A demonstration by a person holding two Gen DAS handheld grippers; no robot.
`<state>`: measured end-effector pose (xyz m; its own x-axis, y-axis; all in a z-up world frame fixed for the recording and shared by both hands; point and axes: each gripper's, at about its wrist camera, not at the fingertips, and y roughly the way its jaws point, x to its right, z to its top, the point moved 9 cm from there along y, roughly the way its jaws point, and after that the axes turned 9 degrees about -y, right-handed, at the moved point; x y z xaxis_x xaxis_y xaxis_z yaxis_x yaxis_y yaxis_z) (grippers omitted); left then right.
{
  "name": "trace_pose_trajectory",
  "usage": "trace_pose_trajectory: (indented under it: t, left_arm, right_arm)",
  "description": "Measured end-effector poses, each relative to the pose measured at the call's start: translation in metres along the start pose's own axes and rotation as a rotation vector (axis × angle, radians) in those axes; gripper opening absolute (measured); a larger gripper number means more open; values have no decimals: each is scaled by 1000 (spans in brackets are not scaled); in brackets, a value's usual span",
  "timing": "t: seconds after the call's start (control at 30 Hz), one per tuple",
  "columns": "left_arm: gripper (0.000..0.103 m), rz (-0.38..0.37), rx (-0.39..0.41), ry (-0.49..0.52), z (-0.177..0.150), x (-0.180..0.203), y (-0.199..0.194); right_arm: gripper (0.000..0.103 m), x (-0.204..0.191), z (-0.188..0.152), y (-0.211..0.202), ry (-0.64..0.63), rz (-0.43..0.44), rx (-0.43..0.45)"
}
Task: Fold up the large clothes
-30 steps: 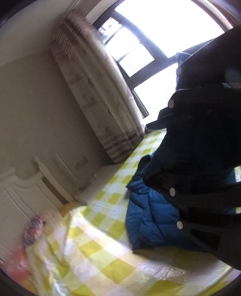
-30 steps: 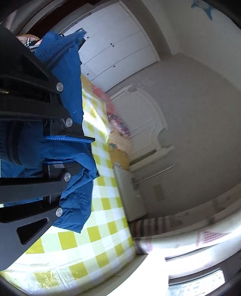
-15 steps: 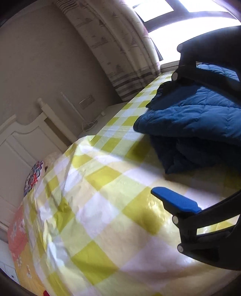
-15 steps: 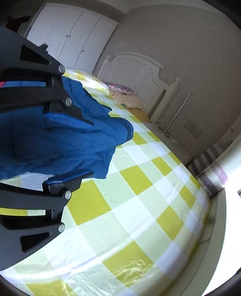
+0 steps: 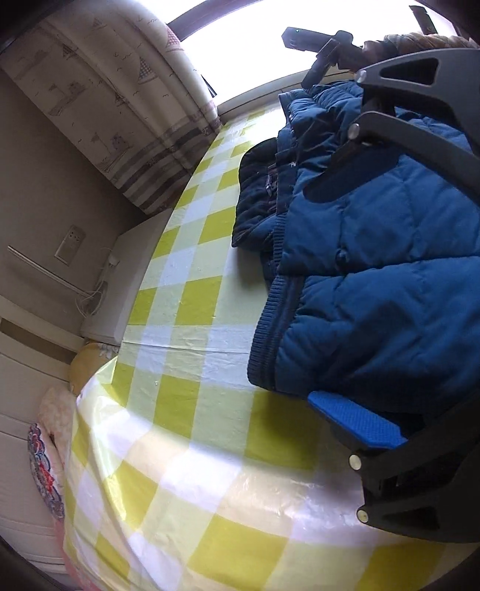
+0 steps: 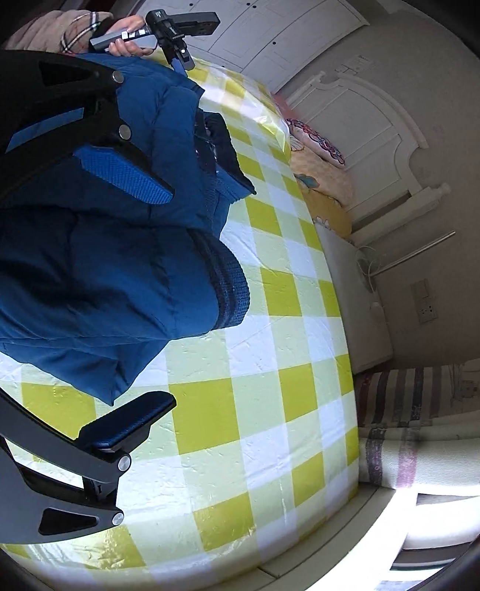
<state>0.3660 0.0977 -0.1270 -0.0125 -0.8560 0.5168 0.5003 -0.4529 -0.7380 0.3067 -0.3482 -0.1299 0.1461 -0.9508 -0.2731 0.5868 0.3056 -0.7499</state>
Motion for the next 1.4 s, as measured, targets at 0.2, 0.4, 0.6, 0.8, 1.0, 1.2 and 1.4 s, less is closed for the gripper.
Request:
trace_pose_trajectory:
  t: [0.2,0.4,0.6,0.8,1.0,1.2,1.4]
  left_arm:
    - [7,-72,157,15,-8,3,-53]
    - [7,-132,381,51,-3,22,-168]
    - [7,35,402,31,33,18,-151]
    - [11,214,189,-53,10,-52,-12]
    - [51,327,253,-35,16,-65,-17]
    - [95,315,473,113,18,6,-86]
    - [100,342,338,373,-21,88,-44]
  right_arm:
    - [21,-35,0,-39,-131,-19,144]
    - [18,-89,27,-131,-239,-46,310]
    - [18,-91,66,-108,-187,-92,316]
    - [21,-35,25,39,-103,-212,-10]
    - [27,-9,21,39,75,-75,4]
    - [49,-34,42,-6,78,-44,107]
    - [95,-133,58,-47,-222,-125,250]
